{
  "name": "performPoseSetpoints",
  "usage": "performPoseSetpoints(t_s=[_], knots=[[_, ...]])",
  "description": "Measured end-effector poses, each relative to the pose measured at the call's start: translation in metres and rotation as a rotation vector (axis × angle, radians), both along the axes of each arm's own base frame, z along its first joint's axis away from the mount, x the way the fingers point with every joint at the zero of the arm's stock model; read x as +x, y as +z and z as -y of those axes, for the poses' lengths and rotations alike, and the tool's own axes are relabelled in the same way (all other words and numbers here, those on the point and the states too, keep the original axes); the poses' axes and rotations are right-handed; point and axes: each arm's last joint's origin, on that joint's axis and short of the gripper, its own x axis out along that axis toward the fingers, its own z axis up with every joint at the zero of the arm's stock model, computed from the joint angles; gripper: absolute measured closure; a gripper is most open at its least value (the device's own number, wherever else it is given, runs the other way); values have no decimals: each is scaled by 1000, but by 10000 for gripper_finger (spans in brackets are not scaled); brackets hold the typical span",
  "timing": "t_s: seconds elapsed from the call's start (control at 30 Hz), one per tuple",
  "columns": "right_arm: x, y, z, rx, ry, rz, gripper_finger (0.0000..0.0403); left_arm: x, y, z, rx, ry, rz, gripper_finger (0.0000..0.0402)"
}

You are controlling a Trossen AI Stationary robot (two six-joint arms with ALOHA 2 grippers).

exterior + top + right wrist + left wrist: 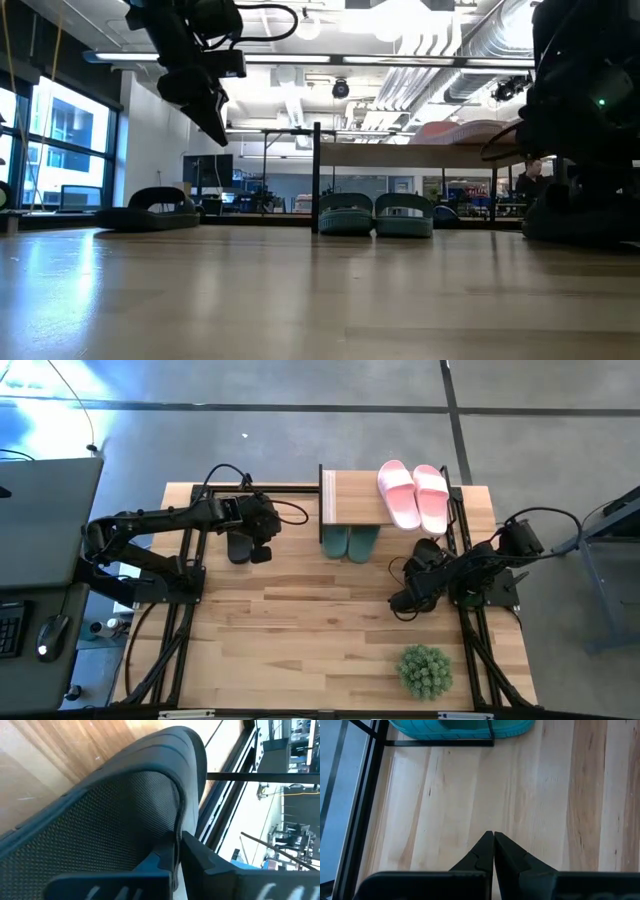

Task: Pick and place slides into the shelf
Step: Put the right black slipper under the shelf

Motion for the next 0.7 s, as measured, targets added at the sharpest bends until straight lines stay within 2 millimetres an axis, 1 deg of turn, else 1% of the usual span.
performPoseSetpoints(t_s=[0.13,0.2,0.37,0.53,0.7], knots=[[0,0,0,2,0,1,401,0,0,0,0,0,0,399],[0,0,0,7,-1,-6,394,0,0,0,0,0,0,399],[-3,0,1,-6,-6,-27,354,0,0,0,-1,1,-1,399],[-2,0,1,-20,-16,3,308,0,0,0,-8,11,-1,399],[2,3,0,-22,-32,20,286,-1,0,0,-11,13,-2,399]])
